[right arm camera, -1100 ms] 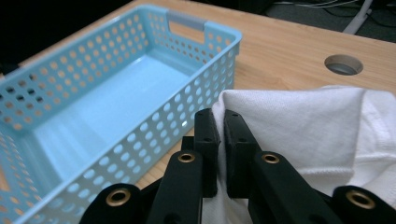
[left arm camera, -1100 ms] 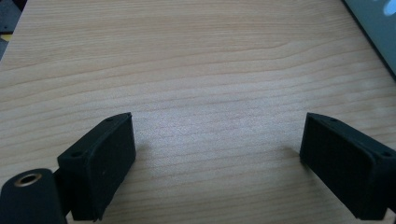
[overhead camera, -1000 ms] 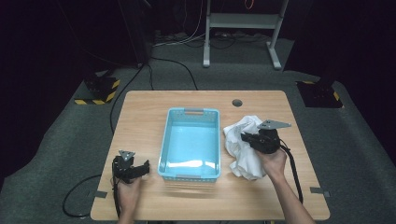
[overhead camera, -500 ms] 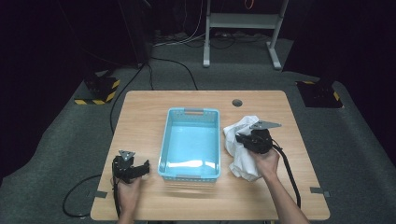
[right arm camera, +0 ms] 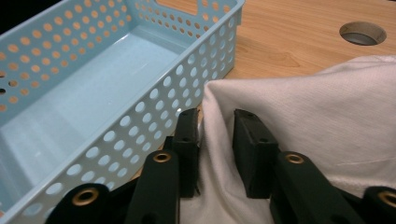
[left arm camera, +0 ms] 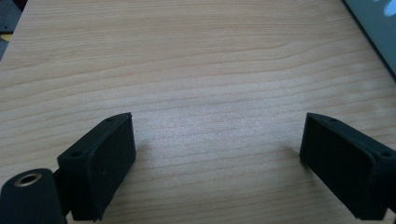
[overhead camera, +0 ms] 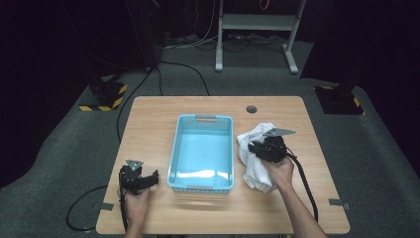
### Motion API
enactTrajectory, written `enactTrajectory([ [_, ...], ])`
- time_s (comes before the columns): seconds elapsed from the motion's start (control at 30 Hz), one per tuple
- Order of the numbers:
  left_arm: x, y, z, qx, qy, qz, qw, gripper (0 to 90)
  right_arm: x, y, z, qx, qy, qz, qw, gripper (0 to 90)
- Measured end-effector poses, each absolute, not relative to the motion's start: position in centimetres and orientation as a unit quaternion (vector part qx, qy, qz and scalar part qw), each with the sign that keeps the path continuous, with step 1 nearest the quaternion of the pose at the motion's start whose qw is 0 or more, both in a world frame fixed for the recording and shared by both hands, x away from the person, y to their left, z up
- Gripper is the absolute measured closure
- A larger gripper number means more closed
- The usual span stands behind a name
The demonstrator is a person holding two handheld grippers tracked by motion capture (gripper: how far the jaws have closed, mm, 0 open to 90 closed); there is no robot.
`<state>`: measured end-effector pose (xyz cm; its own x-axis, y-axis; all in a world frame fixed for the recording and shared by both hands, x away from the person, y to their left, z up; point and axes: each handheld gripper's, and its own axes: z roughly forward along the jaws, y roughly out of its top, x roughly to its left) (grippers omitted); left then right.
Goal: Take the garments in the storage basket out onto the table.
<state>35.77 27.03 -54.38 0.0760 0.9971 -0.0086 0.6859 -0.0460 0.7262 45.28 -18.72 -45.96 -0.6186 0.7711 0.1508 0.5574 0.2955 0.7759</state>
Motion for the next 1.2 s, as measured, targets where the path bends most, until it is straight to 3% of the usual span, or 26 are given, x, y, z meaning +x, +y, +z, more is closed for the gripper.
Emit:
enactTrajectory([
  [0.2, 35.8, 27.0, -54.4, 0.672, 0.626, 0.266, 0.293, 10.6, 45.1, -18.9, -45.1, 0.418, 0.798, 0.416, 0.128, 59.7],
  [1.2, 35.8, 27.0, -54.4, 0.672, 0.626, 0.266, 0.293, 10.6, 44.0, -21.2, -41.5, 0.408, 0.75, 0.497, 0.152, 36.9],
])
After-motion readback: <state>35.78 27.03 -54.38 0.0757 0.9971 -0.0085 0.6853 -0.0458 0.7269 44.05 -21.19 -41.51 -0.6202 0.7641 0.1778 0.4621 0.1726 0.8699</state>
